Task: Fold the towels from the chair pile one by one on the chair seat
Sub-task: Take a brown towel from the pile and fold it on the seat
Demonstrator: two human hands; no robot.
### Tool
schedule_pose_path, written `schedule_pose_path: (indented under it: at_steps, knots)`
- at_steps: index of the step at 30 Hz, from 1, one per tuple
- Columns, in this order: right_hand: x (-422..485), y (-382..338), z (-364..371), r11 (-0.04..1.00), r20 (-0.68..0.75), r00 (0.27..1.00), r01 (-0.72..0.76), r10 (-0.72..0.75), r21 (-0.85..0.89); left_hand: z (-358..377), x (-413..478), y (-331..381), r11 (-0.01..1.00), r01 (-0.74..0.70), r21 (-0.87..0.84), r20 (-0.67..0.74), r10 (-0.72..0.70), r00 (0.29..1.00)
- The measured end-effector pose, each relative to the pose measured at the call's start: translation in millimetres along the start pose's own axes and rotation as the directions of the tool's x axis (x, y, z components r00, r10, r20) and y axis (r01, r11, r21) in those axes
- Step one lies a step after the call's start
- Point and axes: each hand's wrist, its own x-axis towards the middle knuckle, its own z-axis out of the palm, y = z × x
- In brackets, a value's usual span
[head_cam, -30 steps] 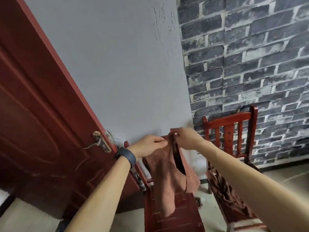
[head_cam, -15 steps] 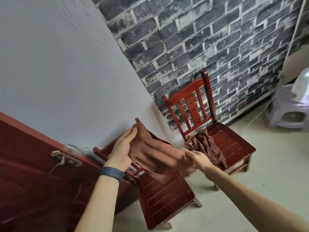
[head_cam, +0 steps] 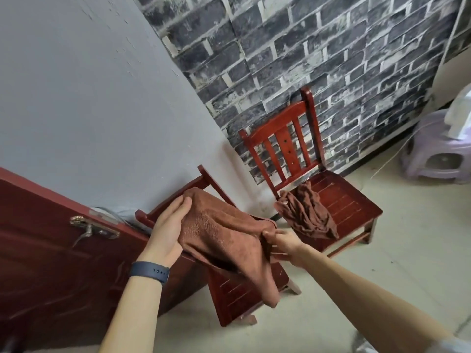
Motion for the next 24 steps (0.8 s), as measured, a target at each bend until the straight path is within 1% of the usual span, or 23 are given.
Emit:
schedule_pose_path:
  at_steps: [1, 2, 3, 4, 6, 7, 8, 9, 10, 11, 12, 13, 14, 15, 16, 17, 18, 19, 21, 22, 24]
  knots:
    - [1, -2, -1, 0.999, -0.042, 0.999, 0.023, -0.024, -0.031, -3, -4, -1, 1.000, -0.012, 0.002, -0.025, 0.012, 1.000]
    - [4, -4, -4, 0.993, -0.081, 0.995, 0.057, -0.065, -0.107, -9, -7, -2, 1.000, -0.027, 0.008, -0.054, 0.027, 0.998]
    - [6, -9, -8, 0.973, -0.101, 0.988, 0.094, -0.117, -0.211, -16, -8, -5, 0.999, -0.038, 0.027, -0.087, 0.040, 0.995]
    - [5, -17, -13, 0.929, -0.106, 0.979, 0.127, -0.174, -0.348, -25, -9, -9, 0.998, -0.045, 0.048, -0.126, 0.050, 0.991]
    - [0, -38, -22, 0.759, -0.097, 0.952, 0.169, -0.291, -0.629, -47, -8, -20, 0.991, -0.033, 0.132, -0.230, 0.063, 0.971]
    - [-5, -52, -25, 0.684, -0.096, 0.935, 0.176, -0.341, -0.708, -59, -5, -26, 0.983, -0.007, 0.185, -0.295, 0.063, 0.954]
    - [-11, -66, -27, 0.645, -0.092, 0.918, 0.197, -0.385, -0.738, -71, -4, -32, 0.971, 0.031, 0.236, -0.354, 0.056, 0.934]
    - [-17, -81, -28, 0.635, -0.089, 0.898, 0.232, -0.431, -0.736, -80, -3, -37, 0.964, 0.071, 0.257, -0.408, 0.042, 0.912]
    - [-20, -94, -28, 0.655, -0.100, 0.872, 0.279, -0.478, -0.702, -87, -2, -42, 0.964, 0.101, 0.245, -0.452, 0.022, 0.892]
    - [-24, -108, -28, 0.715, -0.135, 0.846, 0.339, -0.516, -0.611, -91, -3, -45, 0.975, 0.111, 0.193, -0.490, -0.003, 0.872]
    - [-25, -119, -27, 0.789, -0.175, 0.831, 0.404, -0.528, -0.462, -93, -3, -48, 0.989, 0.108, 0.105, -0.518, -0.038, 0.855]
    - [-26, -129, -25, 0.838, -0.197, 0.835, 0.440, -0.514, -0.323, -94, -3, -51, 0.995, 0.096, 0.000, -0.535, -0.081, 0.841]
    - [-26, -136, -22, 0.860, -0.169, 0.853, 0.452, -0.495, -0.238, -95, -3, -54, 0.993, 0.078, -0.092, -0.537, -0.115, 0.836]
    - [-27, -140, -19, 0.864, -0.094, 0.879, 0.431, -0.467, -0.259, -97, -3, -56, 0.984, 0.068, -0.165, -0.530, -0.147, 0.835]
    - [-27, -143, -15, 0.852, -0.011, 0.908, 0.390, -0.420, -0.349, -97, -4, -58, 0.972, 0.070, -0.225, -0.513, -0.179, 0.839]
    - [-29, -146, -12, 0.816, 0.030, 0.921, 0.360, -0.389, -0.451, -97, -6, -60, 0.960, 0.078, -0.268, -0.492, -0.206, 0.846]
    - [-32, -150, -10, 0.788, 0.025, 0.915, 0.361, -0.404, -0.499, -97, -7, -61, 0.951, 0.081, -0.298, -0.472, -0.221, 0.854]
    - [-33, -157, -7, 0.789, -0.013, 0.894, 0.390, -0.449, -0.475, -98, -8, -62, 0.945, 0.080, -0.317, -0.461, -0.227, 0.858]
    - [-34, -172, -1, 0.808, -0.107, 0.839, 0.467, -0.533, -0.359, -102, -10, -60, 0.939, 0.051, -0.341, -0.460, -0.214, 0.861]
    - [-32, -177, 2, 0.788, -0.118, 0.820, 0.485, -0.561, -0.378, -105, -11, -59, 0.937, 0.037, -0.348, -0.460, -0.205, 0.864]
    - [-32, -183, 9, 0.725, -0.089, 0.807, 0.469, -0.583, -0.504, -112, -12, -58, 0.934, 0.019, -0.357, -0.457, -0.192, 0.868]
